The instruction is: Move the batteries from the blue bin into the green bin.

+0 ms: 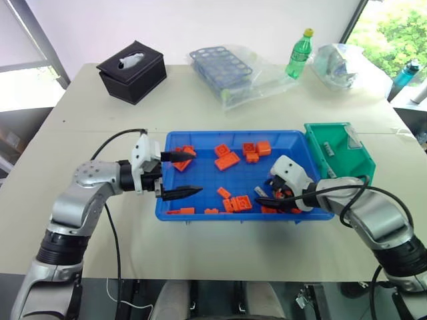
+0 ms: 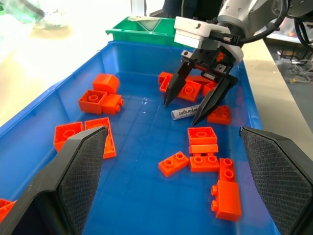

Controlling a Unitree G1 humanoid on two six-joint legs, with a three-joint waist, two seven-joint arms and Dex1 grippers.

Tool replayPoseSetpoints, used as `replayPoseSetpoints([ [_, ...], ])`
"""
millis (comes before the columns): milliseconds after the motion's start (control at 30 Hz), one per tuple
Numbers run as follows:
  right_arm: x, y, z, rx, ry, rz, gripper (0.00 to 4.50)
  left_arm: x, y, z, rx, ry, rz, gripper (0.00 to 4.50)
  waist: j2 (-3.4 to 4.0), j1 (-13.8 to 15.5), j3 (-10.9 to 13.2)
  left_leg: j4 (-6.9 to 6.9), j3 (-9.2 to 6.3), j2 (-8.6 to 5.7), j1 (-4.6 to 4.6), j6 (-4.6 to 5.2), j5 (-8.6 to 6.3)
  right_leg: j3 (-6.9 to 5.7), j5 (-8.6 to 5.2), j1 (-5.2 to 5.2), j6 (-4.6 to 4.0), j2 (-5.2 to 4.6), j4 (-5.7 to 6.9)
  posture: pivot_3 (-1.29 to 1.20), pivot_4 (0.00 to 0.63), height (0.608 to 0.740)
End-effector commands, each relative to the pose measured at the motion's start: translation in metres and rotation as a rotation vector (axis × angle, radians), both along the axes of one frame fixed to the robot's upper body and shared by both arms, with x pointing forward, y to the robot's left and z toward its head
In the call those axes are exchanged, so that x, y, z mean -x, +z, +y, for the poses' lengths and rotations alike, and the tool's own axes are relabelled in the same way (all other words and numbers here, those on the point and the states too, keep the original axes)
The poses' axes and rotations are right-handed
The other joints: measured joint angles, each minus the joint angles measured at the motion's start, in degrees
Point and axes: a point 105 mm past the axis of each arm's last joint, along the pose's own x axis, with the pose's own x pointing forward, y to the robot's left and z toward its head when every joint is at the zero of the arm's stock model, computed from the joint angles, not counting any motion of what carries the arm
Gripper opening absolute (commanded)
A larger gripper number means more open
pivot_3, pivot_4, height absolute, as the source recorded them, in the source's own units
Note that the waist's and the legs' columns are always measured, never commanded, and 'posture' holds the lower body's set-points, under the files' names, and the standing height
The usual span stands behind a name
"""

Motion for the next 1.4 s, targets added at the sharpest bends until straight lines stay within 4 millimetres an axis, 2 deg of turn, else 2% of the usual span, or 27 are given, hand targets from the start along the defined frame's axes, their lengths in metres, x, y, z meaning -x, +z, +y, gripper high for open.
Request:
replayPoseSetpoints([
  [33, 0.001, 0.007, 0.002, -0.018, 0.013, -0.02, 2.82, 0.002, 0.009, 0.0, 0.006, -0.01, -0.048, 4.5, 0.0, 0.0, 0.0, 0.0, 0.0, 0.0, 0.0, 0.0, 0.0, 0.0, 0.0, 0.0, 0.0, 0.0, 0.0, 0.0, 0.15, 0.716],
  [67, 0.002, 0.007, 0.002, -0.02, 0.015, -0.021, 2.5, 0.002, 0.01, 0.0, 0.007, -0.011, -0.049, 4.5, 0.0, -0.02, 0.0, 0.0, 0.0, 0.0, 0.0, 0.0, 0.0, 0.0, 0.0, 0.0, 0.0, 0.0, 0.0, 0.0, 0.15, 0.716],
  [233, 0.002, 0.011, 0.004, -0.022, 0.01, -0.033, 0.07, 0.001, 0.01, -0.001, 0.006, -0.016, -0.049, 4.5, 0.0, -0.04, 0.0, 0.0, 0.0, 0.0, 0.0, 0.0, 0.0, 0.0, 0.0, -0.01, 0.0, 0.0, 0.0, 0.0, 0.15, 0.716],
  [267, 0.002, 0.012, 0.004, -0.025, 0.007, -0.037, 0.05, 0.001, 0.01, -0.001, 0.007, -0.017, -0.049, 4.5, 0.0, -0.03, 0.0, 0.0, 0.0, 0.0, 0.0, 0.0, 0.0, 0.0, 0.0, 0.0, 0.0, 0.0, 0.0, 0.0, 0.15, 0.716],
  [333, -0.001, 0.019, 0.006, -0.061, -0.007, -0.056, 0.05, 0.001, 0.009, -0.002, 0.007, -0.022, -0.048, 4.5, 0.0, -0.02, 0.0, 0.0, 0.0, 0.0, 0.0, 0.0, 0.0, 0.0, 0.0, 0.0, 0.0, 0.0, 0.0, 0.0, 0.15, 0.716],
  [433, -0.017, 0.06, -0.001, -0.211, -0.089, -0.169, 0.05, 0.002, 0.01, -0.004, 0.007, -0.035, -0.048, 4.5, 0.0, -0.03, 0.0, 0.0, 0.0, 0.0, 0.0, -0.01, 0.01, 0.0, 0.0, -0.01, 0.0, 0.0, 0.0, 0.0, 0.15, 0.716],
  [533, -0.034, 0.104, -0.038, -0.332, -0.271, -0.283, 0.05, 0.001, 0.011, -0.005, 0.008, -0.042, -0.049, 4.5, 0.01, -0.03, 0.01, 0.01, 0.01, -0.01, -0.01, -0.03, 0.02, 0.0, 0.0, -0.02, 0.0, 0.0, 0.01, 0.0, 0.15, 0.716],
  [633, -0.038, 0.125, -0.087, -0.314, -0.445, -0.352, 0.05, 0.0, 0.011, -0.005, 0.008, -0.045, -0.047, 4.5, 0.01, 0.86, 0.01, 0.01, -0.03, -0.03, 0.0, -0.04, 0.02, -0.03, 0.0, 0.01, 0.0, -0.02, 0.03, 0.0, 0.15, 0.716],
  [667, -0.037, 0.127, -0.103, -0.288, -0.495, -0.363, 0.05, -0.001, 0.01, -0.005, 0.008, -0.047, -0.046, 4.5, 0.01, 1.15, 0.01, 0.01, -0.03, -0.04, 0.0, -0.01, 0.01, -0.03, 0.0, 0.02, 0.0, -0.03, 0.02, 0.0, 0.15, 0.716],
  [767, -0.031, 0.127, -0.129, -0.249, -0.586, -0.37, 0.05, -0.002, 0.009, -0.005, 0.007, -0.05, -0.043, 4.5, 0.01, 1.19, 0.01, 0.0, -0.01, -0.08, -0.02, 0.04, -0.03, -0.02, 0.0, 0.02, 0.0, -0.05, 0.0, 0.0, 0.15, 0.716],
  [833, -0.029, 0.122, -0.136, -0.246, -0.621, -0.362, 0.05, -0.003, 0.009, -0.006, 0.009, -0.054, -0.043, 4.5, 0.01, 1.04, 0.01, 0.0, 0.01, -0.06, -0.02, 0.04, -0.02, -0.02, 0.0, 0.01, 0.0, -0.04, 0.01, 0.0, 0.15, 0.716],
  [900, -0.027, 0.117, -0.131, -0.266, -0.618, -0.342, 0.05, -0.003, 0.009, -0.007, 0.012, -0.059, -0.044, 4.5, 0.01, 0.78, 0.01, 0.0, 0.05, -0.05, -0.02, 0.02, -0.01, 0.0, 0.0, 0.0, 0.0, -0.04, 0.01, 0.0, 0.15, 0.716],
  [967, -0.028, 0.113, -0.127, -0.271, -0.622, -0.338, 1.09, -0.004, 0.009, -0.009, 0.013, -0.063, -0.045, 4.5, 0.01, 0.56, 0.01, 0.0, 0.05, -0.03, -0.01, 0.02, -0.01, 0.0, 0.0, 0.0, 0.0, -0.01, 0.01, 0.0, 0.15, 0.716],
  [1067, -0.03, 0.108, -0.132, -0.194, -0.64, -0.371, 2.42, -0.005, 0.01, -0.009, 0.013, -0.066, -0.047, 4.5, 0.01, 0.4, 0.0, 0.0, 0.05, 0.0, 0.0, 0.01, 0.0, 0.01, 0.0, 0.0, 0.0, 0.02, 0.03, 0.0, 0.15, 0.716],
  [1233, -0.017, 0.114, -0.142, -0.144, -0.551, -0.445, 2.42, -0.007, 0.011, 0.001, 0.001, -0.035, -0.048, 4.5, 0.01, 0.77, 0.01, 0.0, 0.05, -0.03, -0.01, 0.01, 0.0, 0.01, 0.0, 0.0, 0.0, 0.0, 0.02, 0.0, 0.15, 0.716],
  [1333, 0.005, 0.12, -0.143, -0.112, -0.366, -0.496, 2.42, -0.008, 0.014, 0.016, -0.002, 0.013, -0.045, 4.5, 0.01, 1.16, 0.01, 0.0, 0.04, -0.03, -0.01, 0.01, 0.0, 0.0, 0.0, 0.01, 0.0, 0.01, 0.01, 0.0, 0.15, 0.716],
  [1400, 0.02, 0.119, -0.155, -0.083, -0.306, -0.496, 2.42, -0.01, 0.02, 0.029, 0.011, 0.06, -0.036, 4.5, 0.01, 1.26, 0.01, 0.0, 0.04, -0.03, -0.01, 0.08, -0.04, 0.0, 0.0, 0.02, 0.0, 0.02, -0.01, 0.0, 0.15, 0.716],
])
